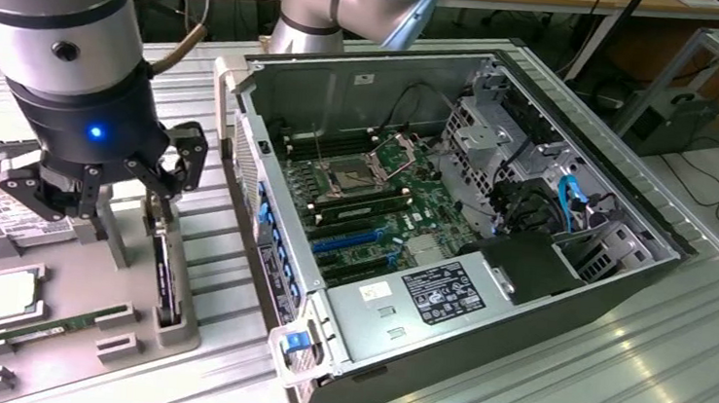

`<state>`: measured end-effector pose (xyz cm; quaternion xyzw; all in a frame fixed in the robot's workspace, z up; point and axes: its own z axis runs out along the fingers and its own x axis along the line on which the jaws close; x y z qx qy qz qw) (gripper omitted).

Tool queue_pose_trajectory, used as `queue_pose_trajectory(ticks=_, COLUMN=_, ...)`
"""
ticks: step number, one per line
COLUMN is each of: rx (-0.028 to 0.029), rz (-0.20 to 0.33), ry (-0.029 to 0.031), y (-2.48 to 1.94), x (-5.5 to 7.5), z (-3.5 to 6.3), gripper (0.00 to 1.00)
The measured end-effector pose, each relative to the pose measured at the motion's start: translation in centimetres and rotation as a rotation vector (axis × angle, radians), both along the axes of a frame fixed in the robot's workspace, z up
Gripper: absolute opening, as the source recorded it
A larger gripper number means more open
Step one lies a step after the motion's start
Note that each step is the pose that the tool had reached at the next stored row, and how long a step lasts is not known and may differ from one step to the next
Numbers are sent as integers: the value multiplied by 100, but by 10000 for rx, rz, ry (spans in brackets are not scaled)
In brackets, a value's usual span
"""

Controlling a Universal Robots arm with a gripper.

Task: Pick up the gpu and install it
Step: 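Pick up the gpu and move the gpu toward the slot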

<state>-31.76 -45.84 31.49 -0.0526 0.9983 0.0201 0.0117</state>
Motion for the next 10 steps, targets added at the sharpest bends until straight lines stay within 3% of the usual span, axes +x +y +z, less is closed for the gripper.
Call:
queue_pose_trajectory(ticks=2, rx=-1, rz=0, ry=0, y=-25, x=48, z=-38, gripper=60)
queue_pose_trajectory(ticks=7, rx=2, rz=-56, ry=-2, y=-27, x=188, z=-131, gripper=60)
queue_pose_trajectory(ticks=10, rx=0, rz=-615, ry=0, y=-27, x=188, z=-194, gripper=60)
